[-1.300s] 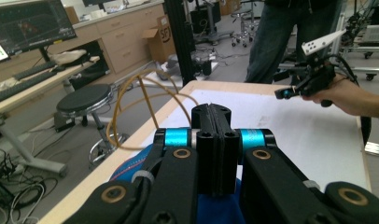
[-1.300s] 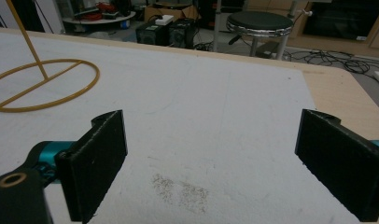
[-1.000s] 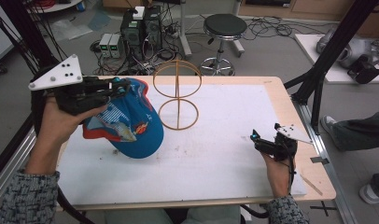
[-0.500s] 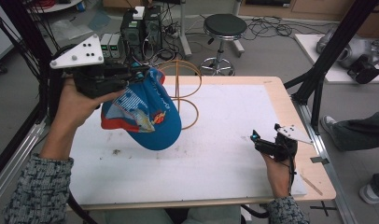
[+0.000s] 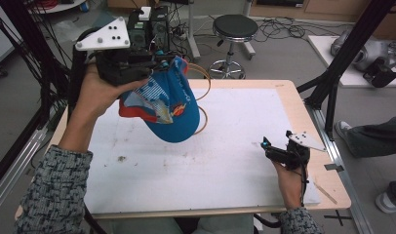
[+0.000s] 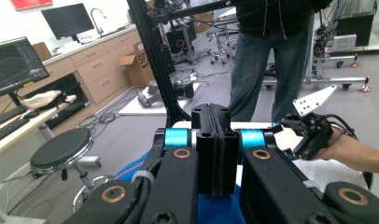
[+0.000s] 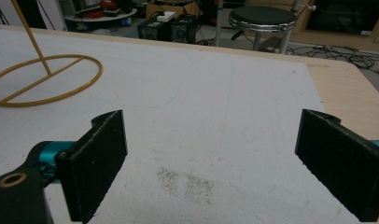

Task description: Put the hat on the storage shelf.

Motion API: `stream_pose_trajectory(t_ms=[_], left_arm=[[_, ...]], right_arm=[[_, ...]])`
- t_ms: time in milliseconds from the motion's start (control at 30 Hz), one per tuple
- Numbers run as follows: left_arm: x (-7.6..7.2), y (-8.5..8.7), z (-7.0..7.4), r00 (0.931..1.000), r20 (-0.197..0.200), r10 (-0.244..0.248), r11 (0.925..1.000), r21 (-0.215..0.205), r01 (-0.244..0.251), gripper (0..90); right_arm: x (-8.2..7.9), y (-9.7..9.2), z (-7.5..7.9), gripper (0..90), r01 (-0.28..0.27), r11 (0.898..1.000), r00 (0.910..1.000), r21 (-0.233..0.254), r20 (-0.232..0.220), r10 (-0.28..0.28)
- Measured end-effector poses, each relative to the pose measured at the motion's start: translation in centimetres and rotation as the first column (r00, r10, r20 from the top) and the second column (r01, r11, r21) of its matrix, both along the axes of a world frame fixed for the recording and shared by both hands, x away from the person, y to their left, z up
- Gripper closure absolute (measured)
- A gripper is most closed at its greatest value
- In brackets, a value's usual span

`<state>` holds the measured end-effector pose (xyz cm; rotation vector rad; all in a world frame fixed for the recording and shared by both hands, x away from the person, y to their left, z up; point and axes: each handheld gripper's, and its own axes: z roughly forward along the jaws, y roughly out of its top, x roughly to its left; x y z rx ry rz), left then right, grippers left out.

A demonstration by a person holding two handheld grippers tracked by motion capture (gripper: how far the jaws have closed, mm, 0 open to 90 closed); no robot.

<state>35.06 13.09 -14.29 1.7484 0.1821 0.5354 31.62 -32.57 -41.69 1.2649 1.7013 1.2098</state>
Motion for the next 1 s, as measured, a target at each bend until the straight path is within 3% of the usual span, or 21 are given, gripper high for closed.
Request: stream_pose_trajectory(t_ms=[300,567,1000], left_arm=[[2.5,-1.9,0.1,0.9998,-0.015,0.016,0.9998,0.01,-0.015,88.9],[5.3,-3.4,-0.8,0.997,-0.024,0.073,0.9966,0.039,-0.072,88.8],[9.4,-3.6,-2.7,0.9862,-0.057,0.155,0.9863,0.066,-0.152,88.8]], right_arm=[[-0.3,-0.5,-0.1,8.2,0.006,1.0,1.0,0.006,-0.005,-0.006],[-0.2,-0.6,-0.1,8.2,0.003,1.0,1.0,0.002,-0.007,-0.003],[-0.2,-1.0,-0.2,8.2,0.003,1.0,0.9999,0.011,-0.017,-0.003]])
